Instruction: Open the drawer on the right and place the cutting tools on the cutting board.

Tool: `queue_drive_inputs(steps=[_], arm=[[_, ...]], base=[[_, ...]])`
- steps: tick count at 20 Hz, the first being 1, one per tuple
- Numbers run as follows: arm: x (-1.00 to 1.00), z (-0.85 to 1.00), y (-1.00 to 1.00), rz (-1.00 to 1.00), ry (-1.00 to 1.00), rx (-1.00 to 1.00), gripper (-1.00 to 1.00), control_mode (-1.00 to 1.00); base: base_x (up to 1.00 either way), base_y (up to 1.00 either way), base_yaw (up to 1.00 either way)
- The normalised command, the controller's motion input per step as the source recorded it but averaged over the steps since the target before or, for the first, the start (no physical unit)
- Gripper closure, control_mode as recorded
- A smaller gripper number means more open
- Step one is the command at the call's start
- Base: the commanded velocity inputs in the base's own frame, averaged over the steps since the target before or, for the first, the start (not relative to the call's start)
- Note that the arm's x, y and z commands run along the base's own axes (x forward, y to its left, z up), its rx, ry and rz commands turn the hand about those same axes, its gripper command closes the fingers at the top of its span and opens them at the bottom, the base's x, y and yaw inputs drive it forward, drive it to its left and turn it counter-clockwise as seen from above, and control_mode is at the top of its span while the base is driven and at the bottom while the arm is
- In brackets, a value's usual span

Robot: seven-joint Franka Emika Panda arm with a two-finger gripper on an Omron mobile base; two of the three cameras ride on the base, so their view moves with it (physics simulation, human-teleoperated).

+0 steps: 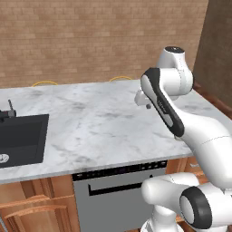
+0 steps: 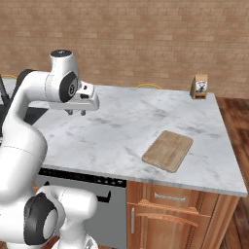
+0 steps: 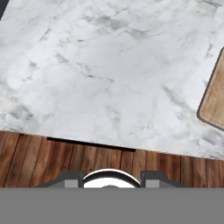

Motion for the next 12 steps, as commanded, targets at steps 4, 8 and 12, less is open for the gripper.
queue_drive_inputs(steps=[4,8,12], arm=[[-0.2,0.0,-0.03,0.0,-0.02,0.0,-1.0,-1.0],[-0.26,0.0,-0.26,-0.05,0.0,0.03,-1.0,-1.0],[-0.22,-0.02,-0.47,-0.12,0.0,0.11,-1.0,-1.0]], base=[[0.0,0.0,0.0],[0.0,0.0,0.0],[0.0,0.0,0.0]])
